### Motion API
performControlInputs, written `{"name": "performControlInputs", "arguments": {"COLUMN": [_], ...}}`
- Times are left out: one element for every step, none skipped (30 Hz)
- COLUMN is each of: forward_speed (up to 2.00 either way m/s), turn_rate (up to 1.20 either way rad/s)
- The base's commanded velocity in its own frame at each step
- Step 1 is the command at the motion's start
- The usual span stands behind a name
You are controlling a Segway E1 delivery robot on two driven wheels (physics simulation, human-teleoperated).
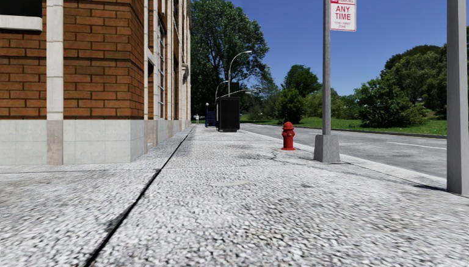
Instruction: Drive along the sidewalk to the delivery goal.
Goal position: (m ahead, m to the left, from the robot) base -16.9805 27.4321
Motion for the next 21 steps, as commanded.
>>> {"name": "performControlInputs", "arguments": {"forward_speed": [1.14, 1.14, 1.55, 2.0, 2.0, 2.0, 2.0, 2.0, 2.0, 2.0, 2.0, 2.0, 2.0, 2.0, 2.0, 2.0, 2.0, 2.0, 2.0, 2.0, 2.0], "turn_rate": [1.2, 1.2, 1.2, 1.2, 1.2, 1.2, 1.2, 1.2, 1.2, 1.2, 1.2, 1.2, 1.2, 1.2, 1.19, 0.0, 0.0, 0.0, 0.0, 0.0, 0.0]}}
